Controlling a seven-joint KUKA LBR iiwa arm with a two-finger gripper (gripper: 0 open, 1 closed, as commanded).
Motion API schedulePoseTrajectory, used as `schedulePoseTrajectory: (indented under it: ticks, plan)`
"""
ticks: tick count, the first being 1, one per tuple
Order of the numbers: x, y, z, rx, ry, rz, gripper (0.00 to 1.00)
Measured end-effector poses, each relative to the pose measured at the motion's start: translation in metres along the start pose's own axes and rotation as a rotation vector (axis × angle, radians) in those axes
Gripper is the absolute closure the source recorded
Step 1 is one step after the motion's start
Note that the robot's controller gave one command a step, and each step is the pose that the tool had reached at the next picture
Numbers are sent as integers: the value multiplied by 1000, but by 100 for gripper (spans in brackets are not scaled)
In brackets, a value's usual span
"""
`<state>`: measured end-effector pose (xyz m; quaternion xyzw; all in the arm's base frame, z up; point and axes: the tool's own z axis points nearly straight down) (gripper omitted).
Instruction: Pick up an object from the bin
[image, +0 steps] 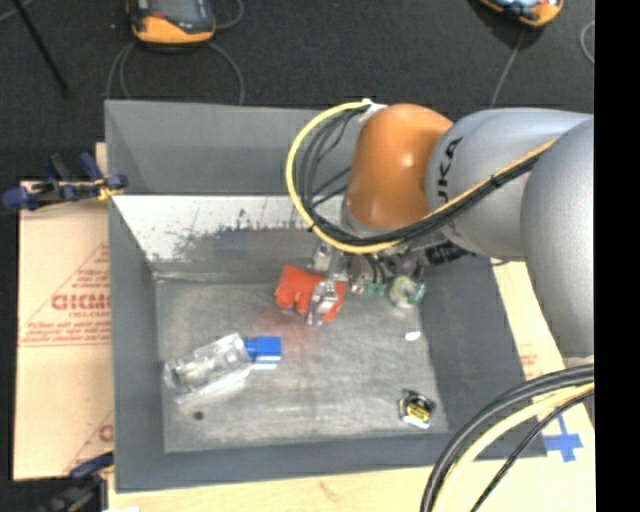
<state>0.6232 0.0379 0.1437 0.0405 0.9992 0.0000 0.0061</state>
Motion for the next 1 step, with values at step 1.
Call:
schedulePoseTrajectory:
  ticks: [1]
  plan:
    - [-2, -1, -24, 0, 4, 1, 100]
